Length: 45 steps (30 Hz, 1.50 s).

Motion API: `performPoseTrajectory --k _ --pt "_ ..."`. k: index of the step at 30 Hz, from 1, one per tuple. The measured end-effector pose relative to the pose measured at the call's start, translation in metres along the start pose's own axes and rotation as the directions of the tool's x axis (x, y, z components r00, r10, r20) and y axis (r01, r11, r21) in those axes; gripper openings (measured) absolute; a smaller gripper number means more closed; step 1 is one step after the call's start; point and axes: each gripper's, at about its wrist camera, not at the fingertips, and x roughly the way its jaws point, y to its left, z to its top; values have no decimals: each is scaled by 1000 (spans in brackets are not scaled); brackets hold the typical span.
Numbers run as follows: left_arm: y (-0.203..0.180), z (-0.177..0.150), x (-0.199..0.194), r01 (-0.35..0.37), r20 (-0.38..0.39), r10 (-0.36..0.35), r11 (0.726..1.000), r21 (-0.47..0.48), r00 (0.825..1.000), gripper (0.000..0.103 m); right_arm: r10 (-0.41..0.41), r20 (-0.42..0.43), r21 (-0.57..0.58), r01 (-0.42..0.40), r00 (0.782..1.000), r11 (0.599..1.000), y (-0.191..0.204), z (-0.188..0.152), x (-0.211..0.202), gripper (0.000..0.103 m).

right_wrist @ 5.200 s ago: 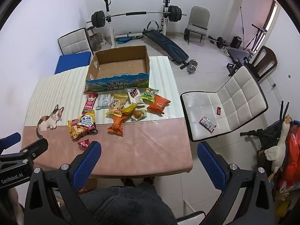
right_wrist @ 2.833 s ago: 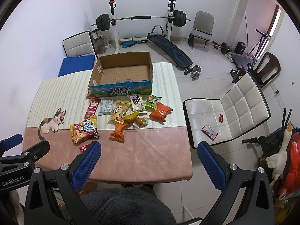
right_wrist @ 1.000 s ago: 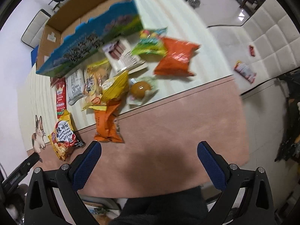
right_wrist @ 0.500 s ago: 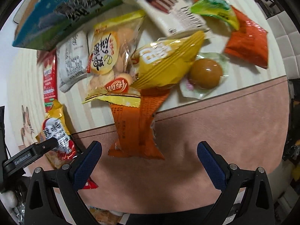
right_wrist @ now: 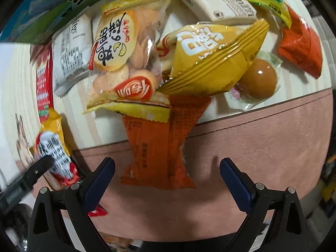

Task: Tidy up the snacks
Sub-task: 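Grasp the Cheese Buldak noodle pack with the left tool while the right tool grasps the orange pastry packet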

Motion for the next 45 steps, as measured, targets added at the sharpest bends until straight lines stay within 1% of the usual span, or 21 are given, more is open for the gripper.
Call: performPoseTrajectory --k 2,4,5,7,8,10,12,14,19,21,23,26,28,31,33,35,38,40,42,44,45 --pt "-15 -15 -19 -79 79 63 973 218 995 92 -17 -7 -35 17 1000 999 1 -1 -1 102" --pt "-30 -32 -26 -158 119 119 895 417 986 92 -16 -13 -52 15 1000 999 3 -5 -2 102" --pt "-37 -38 -24 -191 125 149 859 476 981 92 -15 -17 -59 14 1000 998 3 -6 0 102" --pt "-47 -49 -11 -264 132 230 778 571 964 92 -20 -16 -63 19 1000 998 5 -9 1 102" --pt "-51 -51 -5 -285 135 255 754 593 957 92 -21 -13 -64 20 1000 998 7 -12 3 102" --pt "-63 -54 11 -301 131 283 721 624 950 92 -20 -13 -67 20 1000 998 11 -18 8 102" --pt "-69 -51 27 -315 122 308 718 621 943 92 -23 -15 -65 22 1000 998 13 -18 6 102" --pt "-72 -38 41 -319 93 330 740 592 939 94 -31 -8 -61 31 999 998 16 -18 4 102" --pt "-51 0 39 -259 31 271 873 413 962 94 -29 11 -49 30 1000 998 0 -21 -6 102" --pt "-39 11 33 -227 22 236 901 370 972 94 -10 9 -31 10 1000 999 -3 -22 -6 102" --pt "-34 16 28 -207 25 214 901 382 977 94 8 4 -14 -8 1000 1000 -7 -22 -6 102" --pt "-32 26 27 -222 35 230 874 432 973 94 50 -9 16 -49 999 999 -9 -17 -3 102" --pt "-29 36 33 -188 -5 213 874 449 977 94 66 -21 33 -65 998 997 -9 -10 -1 102" --pt "-5 50 48 -104 -91 154 908 406 984 95 95 -47 79 -91 994 993 -13 -7 6 102" --pt "8 49 51 -71 -104 115 932 357 988 94 106 -53 105 -100 993 989 -16 -4 8 102" --pt "20 50 50 -52 -98 85 951 305 992 92 104 -49 119 -97 993 988 -20 18 12 99" --pt "48 35 46 -51 -100 74 975 215 992 91 81 -44 125 -75 996 989 -24 22 12 88" --pt "66 19 50 -71 -134 87 990 122 987 91 76 -43 127 -70 996 989 -27 22 8 70" --pt "81 30 59 -50 -134 55 998 37 989 91 43 -37 124 -38 998 992 -32 18 5 62" --pt "96 27 60 -33 -124 34 999 16 992 92 19 -23 119 -17 1000 993 -33 14 3 48" --pt "100 24 61 -21 -118 24 999 30 993 92 25 -18 116 -22 1000 993 -35 12 2 48"
